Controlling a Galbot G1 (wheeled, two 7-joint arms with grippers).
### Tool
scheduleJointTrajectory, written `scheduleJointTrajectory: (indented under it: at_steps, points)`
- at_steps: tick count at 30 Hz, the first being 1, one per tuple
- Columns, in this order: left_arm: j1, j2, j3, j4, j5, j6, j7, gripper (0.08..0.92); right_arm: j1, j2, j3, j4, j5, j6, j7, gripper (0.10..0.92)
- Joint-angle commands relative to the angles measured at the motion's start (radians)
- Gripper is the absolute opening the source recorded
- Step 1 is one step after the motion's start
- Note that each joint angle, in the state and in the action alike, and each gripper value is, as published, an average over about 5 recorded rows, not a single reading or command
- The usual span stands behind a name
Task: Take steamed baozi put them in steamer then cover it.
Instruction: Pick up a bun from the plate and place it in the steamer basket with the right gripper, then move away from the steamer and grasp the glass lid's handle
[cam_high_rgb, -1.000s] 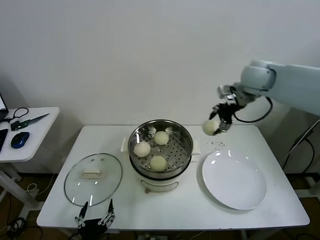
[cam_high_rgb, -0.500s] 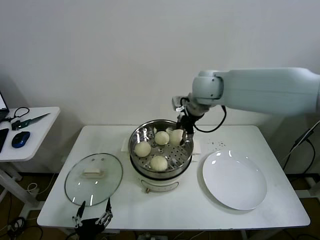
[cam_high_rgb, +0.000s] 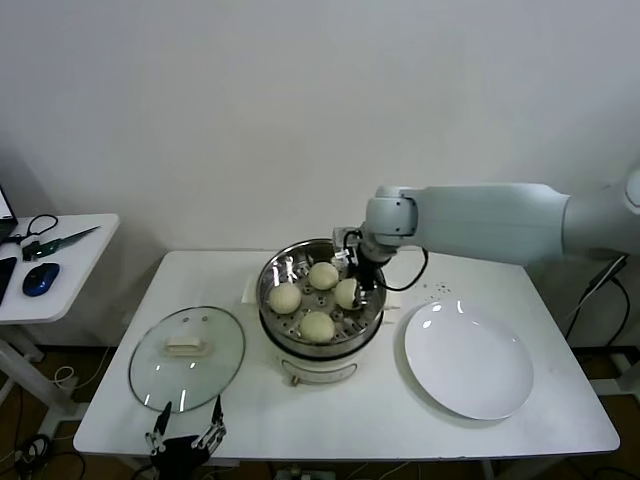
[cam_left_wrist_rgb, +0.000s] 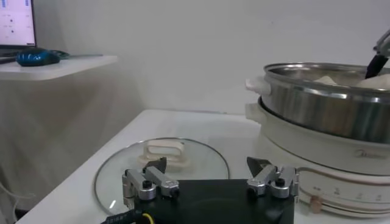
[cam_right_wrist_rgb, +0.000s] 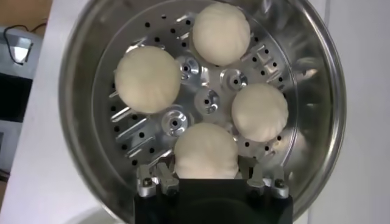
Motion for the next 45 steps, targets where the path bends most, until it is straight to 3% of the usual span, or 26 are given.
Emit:
scheduleJointTrajectory:
  at_steps: [1, 10, 19, 22, 25, 29, 32, 41, 45]
  points:
    - [0.000, 0.000, 0.000, 0.000, -0.001, 0.000, 0.000, 0.823, -0.052, 0.022, 0.013, -0.032, -0.025, -0.004, 0.004, 0.688]
    - [0.003, -0.001, 0.002, -0.004, 0.001, 0.001, 0.000, 0.823, -0.002, 0.014, -0.016, -0.013, -0.032, 0.018, -0.037, 0.701]
    - [0.006, -0.002, 0.004, -0.010, 0.002, 0.004, 0.000, 0.823, 0.090, -0.074, 0.054, -0.007, 0.024, 0.063, -0.071, 0.820]
    - [0.007, -0.002, 0.005, -0.014, 0.004, 0.005, 0.005, 0.823, 0.110, -0.143, 0.134, 0.006, 0.143, 0.020, 0.019, 0.822]
    - [0.008, -0.001, 0.005, -0.022, 0.008, 0.010, 0.011, 0.823, 0.063, -0.227, 0.269, 0.033, 0.256, -0.016, 0.252, 0.823]
    - [-0.002, 0.001, 0.002, -0.027, 0.005, 0.034, 0.017, 0.823, -0.129, -0.334, 0.561, 0.082, 0.284, -0.048, 0.607, 0.823]
    - [-0.013, 0.007, 0.001, -0.026, -0.004, 0.066, 0.031, 0.823, -0.307, -0.430, 0.795, 0.141, 0.267, -0.059, 0.740, 0.823]
    - [-0.060, 0.068, -0.004, -0.028, 0.014, 0.142, 0.068, 0.823, -1.046, -0.756, 1.502, 0.338, 0.069, 0.129, 0.761, 0.823]
    - [-0.085, 0.105, -0.017, -0.034, 0.018, 0.144, 0.109, 0.823, -1.609, -0.746, 2.033, 0.387, -0.026, 0.218, 0.714, 0.823]
